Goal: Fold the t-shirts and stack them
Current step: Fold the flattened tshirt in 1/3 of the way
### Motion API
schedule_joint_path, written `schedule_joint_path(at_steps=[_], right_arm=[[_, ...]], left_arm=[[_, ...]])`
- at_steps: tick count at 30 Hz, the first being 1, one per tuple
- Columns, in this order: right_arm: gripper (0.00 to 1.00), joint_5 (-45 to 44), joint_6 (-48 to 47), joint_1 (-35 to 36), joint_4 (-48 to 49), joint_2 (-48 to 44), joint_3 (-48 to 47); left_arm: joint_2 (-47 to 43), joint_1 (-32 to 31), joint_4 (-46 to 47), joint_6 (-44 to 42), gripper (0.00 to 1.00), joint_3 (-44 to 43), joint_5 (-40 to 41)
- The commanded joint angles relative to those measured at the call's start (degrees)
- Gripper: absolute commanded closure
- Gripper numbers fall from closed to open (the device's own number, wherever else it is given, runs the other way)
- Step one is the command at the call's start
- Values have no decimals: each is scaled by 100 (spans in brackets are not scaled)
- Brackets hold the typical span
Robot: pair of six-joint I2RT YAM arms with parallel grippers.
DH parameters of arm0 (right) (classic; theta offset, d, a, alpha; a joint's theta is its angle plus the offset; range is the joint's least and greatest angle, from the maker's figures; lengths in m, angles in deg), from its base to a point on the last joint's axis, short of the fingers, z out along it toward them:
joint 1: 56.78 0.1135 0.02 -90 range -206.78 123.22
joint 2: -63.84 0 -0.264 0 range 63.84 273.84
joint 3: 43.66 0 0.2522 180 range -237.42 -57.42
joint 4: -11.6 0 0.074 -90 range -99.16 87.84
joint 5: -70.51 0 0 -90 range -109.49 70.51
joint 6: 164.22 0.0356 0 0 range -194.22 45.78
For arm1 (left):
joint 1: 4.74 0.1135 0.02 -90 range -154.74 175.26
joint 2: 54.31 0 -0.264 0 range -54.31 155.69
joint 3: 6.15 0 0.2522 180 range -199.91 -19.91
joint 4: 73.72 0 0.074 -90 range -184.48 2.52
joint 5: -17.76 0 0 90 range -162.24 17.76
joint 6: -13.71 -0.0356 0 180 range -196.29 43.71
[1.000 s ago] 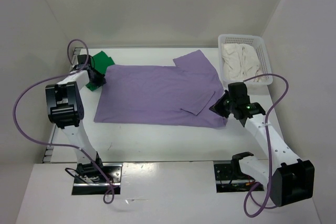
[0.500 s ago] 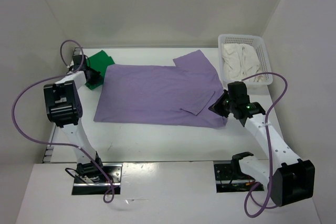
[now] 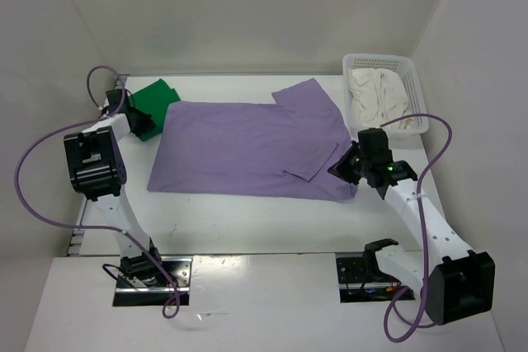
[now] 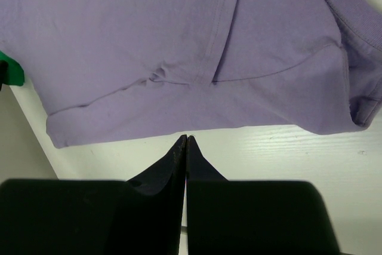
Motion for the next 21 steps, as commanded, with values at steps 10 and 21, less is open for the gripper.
schedule_joint_path(at_steps=[10,21], right_arm=[[97,-2,-11,52,-10,-203,-217],[97,103,-11,52,-1,-151,-217]], left_arm=[[547,146,51,-392,84,-377,261],[778,199,-99,-498,54,-1969,6]])
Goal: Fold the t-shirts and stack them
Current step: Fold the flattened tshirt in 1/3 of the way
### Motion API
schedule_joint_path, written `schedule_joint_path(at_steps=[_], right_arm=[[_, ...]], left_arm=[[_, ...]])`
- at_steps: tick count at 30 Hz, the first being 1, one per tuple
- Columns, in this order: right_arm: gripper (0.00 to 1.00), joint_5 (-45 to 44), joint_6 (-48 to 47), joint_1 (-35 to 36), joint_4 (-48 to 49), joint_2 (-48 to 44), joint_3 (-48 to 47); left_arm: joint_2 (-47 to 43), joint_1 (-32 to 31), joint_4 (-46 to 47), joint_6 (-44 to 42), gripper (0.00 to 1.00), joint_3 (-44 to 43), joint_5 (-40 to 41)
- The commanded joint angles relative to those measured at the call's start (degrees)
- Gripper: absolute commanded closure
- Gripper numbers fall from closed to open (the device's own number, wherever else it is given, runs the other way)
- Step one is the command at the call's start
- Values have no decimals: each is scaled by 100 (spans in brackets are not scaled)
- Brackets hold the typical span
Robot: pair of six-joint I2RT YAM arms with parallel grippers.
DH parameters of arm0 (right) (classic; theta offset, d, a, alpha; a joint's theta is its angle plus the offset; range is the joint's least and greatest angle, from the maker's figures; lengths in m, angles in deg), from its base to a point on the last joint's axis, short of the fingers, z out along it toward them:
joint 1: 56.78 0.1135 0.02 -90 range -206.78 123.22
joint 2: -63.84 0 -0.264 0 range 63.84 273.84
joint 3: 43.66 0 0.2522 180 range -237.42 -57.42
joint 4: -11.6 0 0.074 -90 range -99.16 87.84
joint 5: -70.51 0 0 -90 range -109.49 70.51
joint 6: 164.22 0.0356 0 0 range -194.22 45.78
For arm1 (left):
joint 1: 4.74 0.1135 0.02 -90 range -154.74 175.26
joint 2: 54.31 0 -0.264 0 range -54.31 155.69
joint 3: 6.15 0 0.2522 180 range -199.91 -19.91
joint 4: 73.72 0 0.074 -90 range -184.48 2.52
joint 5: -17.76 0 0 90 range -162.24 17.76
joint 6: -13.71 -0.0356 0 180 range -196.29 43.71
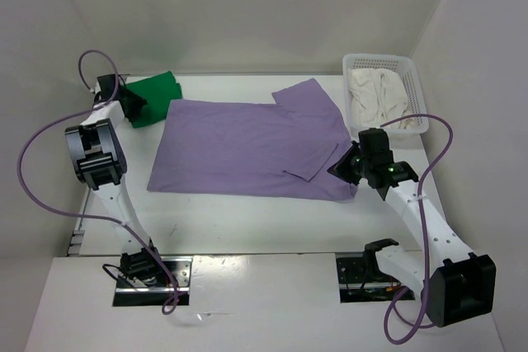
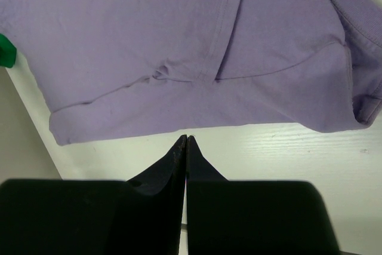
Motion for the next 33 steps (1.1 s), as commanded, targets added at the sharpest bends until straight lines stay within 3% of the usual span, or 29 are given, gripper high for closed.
schedule_joint_path(at_steps=[1,2,5,8,10,11,16,18,19,20,24,26,33], right_arm=[[97,57,-11,52,104,-65,-217],[97,110,-11,52,104,-4,-217],[97,41,-63,52,227,58,-217],[96,-144,-63,52,350,181,-217],[96,-145,-63,52,429,426,-217],[96,-145,-63,52,430,514,-217],[96,-74,-63,52,623,857,-270],[96,-74,-116,52,623,989,-270],[93,-74,-116,52,684,1042,-270],[91,-74,-116,52,685,1155,-270],[79,-13,-116,104,834,1481,-218],[72,-13,-116,175,974,1665,-217],[66,-13,-116,368,1431,2342,-270]], left_arm=[[-511,24,168,-91,47,-147,-110],[-886,24,255,-13,35,168,-171],[-1739,24,658,67,30,1116,-93],[-3310,-282,784,14,47,2628,196],[-3753,-546,644,-231,62,3209,311],[-3990,-677,304,-319,64,3525,390],[-4177,-978,-849,-960,70,3853,470],[-4238,-978,-1149,-1110,63,3976,470],[-4239,-978,-1228,-1172,50,4107,470],[-4239,-978,-1307,-1172,46,4178,470],[-4213,-978,-1378,-1286,33,4231,681],[-3951,-978,-1378,-1356,33,4231,768],[-3448,-978,-1150,-1357,38,4109,1041]])
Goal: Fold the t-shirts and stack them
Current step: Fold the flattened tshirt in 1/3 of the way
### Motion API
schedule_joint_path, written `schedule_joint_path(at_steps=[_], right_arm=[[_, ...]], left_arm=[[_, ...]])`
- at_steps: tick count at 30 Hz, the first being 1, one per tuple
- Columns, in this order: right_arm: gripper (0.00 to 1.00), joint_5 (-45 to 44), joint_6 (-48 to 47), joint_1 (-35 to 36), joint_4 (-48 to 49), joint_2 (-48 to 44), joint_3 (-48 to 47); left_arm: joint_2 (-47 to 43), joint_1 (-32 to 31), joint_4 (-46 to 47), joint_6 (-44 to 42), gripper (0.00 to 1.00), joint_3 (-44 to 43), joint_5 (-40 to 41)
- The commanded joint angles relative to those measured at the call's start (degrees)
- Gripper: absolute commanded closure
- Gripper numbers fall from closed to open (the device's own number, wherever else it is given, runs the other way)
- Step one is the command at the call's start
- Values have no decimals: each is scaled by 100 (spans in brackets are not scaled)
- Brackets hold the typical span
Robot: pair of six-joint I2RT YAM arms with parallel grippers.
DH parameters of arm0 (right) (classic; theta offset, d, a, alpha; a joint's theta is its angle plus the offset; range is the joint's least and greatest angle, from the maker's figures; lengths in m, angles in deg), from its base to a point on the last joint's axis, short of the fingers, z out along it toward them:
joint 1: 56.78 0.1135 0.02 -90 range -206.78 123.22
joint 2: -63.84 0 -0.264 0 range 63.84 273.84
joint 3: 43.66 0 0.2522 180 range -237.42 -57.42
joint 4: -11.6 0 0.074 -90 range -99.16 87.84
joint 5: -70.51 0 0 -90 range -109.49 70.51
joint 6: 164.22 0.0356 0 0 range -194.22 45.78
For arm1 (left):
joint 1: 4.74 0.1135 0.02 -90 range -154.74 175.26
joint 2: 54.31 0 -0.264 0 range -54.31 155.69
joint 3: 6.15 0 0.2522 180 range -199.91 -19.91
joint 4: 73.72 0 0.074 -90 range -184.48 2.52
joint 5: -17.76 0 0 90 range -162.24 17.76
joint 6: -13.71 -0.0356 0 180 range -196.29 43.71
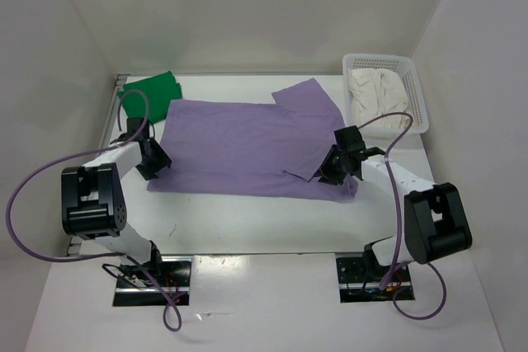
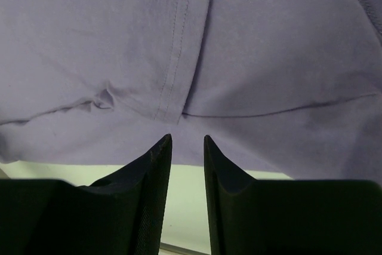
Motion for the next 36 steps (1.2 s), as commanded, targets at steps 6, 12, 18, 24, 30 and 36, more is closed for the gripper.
schedule_joint_path(at_steps=[6,12,18,24,30,36], right_arm=[[66,-22,-15,211,617,280,-262],[66,-22,-15,334,670,280,-209],[65,-22,-15,334,670,386,-270],[59,-83,-15,334,670,579,-376],[59,-83,38,334,723,632,-376],[59,-83,38,440,784,632,-323]], left_arm=[[148,-36,170,-131,59,-169,383],[-405,-97,170,-16,63,-107,436],[-528,-97,170,-16,65,-55,437],[-63,-97,179,-16,56,-187,384],[77,-97,284,-16,53,-187,507],[183,-97,399,36,65,-239,507]])
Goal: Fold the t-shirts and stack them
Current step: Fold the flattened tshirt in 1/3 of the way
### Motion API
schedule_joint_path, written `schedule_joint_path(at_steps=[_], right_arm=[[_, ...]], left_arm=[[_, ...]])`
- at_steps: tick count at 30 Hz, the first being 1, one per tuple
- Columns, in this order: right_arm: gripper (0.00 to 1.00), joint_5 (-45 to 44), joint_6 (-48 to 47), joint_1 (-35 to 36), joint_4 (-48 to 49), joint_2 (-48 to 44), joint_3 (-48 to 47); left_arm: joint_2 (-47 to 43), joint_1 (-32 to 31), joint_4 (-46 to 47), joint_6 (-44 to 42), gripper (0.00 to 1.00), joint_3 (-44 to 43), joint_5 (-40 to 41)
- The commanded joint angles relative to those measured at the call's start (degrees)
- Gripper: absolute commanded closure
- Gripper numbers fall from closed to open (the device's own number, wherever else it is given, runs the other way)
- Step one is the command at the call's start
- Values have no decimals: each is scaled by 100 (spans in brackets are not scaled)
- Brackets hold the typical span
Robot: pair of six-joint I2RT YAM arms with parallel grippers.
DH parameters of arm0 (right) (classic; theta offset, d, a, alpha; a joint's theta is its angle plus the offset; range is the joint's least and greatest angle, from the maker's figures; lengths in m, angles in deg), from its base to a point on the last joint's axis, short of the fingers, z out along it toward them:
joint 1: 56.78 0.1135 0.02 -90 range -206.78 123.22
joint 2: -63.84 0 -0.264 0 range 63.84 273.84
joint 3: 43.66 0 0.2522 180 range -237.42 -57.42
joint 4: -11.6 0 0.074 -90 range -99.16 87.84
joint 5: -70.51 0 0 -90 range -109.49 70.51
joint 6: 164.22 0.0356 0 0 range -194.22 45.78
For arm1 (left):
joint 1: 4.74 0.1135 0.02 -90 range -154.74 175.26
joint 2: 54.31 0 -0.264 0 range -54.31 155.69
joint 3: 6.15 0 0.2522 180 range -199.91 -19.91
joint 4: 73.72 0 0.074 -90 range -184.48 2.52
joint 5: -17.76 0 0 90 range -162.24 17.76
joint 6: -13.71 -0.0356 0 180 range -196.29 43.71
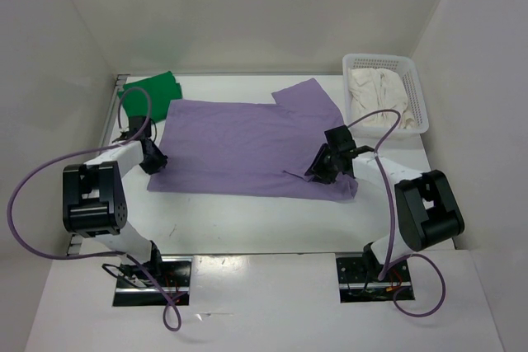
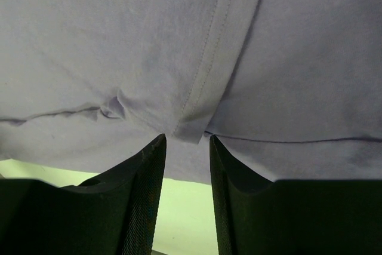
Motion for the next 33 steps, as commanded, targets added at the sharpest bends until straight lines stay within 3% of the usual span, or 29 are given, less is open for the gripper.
schedule_joint_path(at_steps=[1,5,12,16,19,26,33], right_arm=[[59,-77,9,110,251,13,-205],[59,-77,9,110,251,13,-205],[59,-77,9,110,251,13,-205],[58,-129,9,110,251,75,-257],[53,-129,9,110,251,189,-310],[53,-77,9,110,312,462,-363],[78,-24,9,110,427,514,-416]], left_arm=[[-17,-10,185,6,68,-176,111],[105,-10,185,6,73,-176,51],[-114,-10,132,58,95,-176,103],[-518,-10,-96,111,100,-176,50],[-913,-10,-324,111,100,-176,50],[-1169,-10,-536,111,100,-431,-56],[-502,-10,-202,111,100,-483,76]])
